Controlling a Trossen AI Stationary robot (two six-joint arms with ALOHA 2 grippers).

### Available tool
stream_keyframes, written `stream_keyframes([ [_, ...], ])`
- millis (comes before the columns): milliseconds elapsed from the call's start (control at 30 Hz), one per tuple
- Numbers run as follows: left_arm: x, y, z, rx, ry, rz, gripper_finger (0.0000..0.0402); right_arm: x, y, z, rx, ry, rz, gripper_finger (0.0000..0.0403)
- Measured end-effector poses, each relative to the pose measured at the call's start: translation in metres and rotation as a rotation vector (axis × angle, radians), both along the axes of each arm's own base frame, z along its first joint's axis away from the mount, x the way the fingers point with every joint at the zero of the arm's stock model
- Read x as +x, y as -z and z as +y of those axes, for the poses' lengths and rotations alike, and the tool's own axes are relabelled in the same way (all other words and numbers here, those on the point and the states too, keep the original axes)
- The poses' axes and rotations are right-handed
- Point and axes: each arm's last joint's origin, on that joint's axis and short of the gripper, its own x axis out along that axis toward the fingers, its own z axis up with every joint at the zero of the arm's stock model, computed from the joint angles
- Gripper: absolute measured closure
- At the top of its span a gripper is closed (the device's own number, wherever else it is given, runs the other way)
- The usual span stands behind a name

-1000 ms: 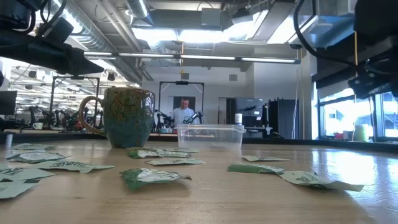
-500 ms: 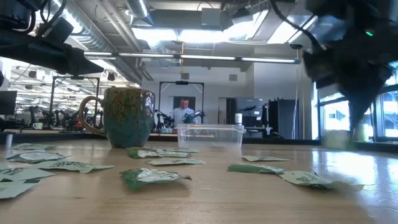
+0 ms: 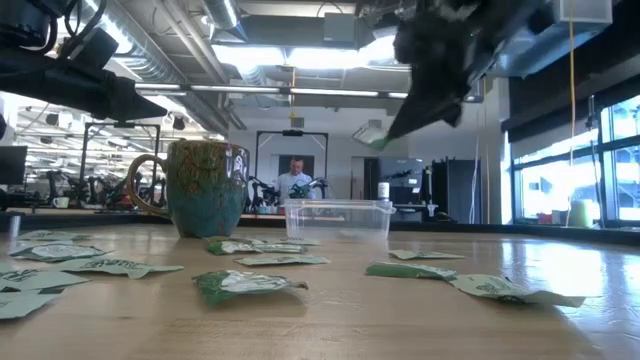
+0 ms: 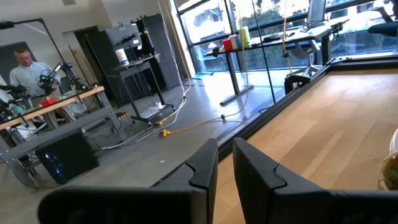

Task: Pick and place items into bin
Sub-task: Put the green truvia pack into the transparent bin

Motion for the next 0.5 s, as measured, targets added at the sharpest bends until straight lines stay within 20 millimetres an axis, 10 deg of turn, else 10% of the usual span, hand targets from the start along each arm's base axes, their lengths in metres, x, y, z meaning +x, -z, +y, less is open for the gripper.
stream_keyframes([
  [500, 0.000, 0.000, 0.000, 0.000, 0.001, 0.000, 0.0356, 0.025, 0.056, -0.048, -0.058, 0.078, 0.140, 0.0403],
])
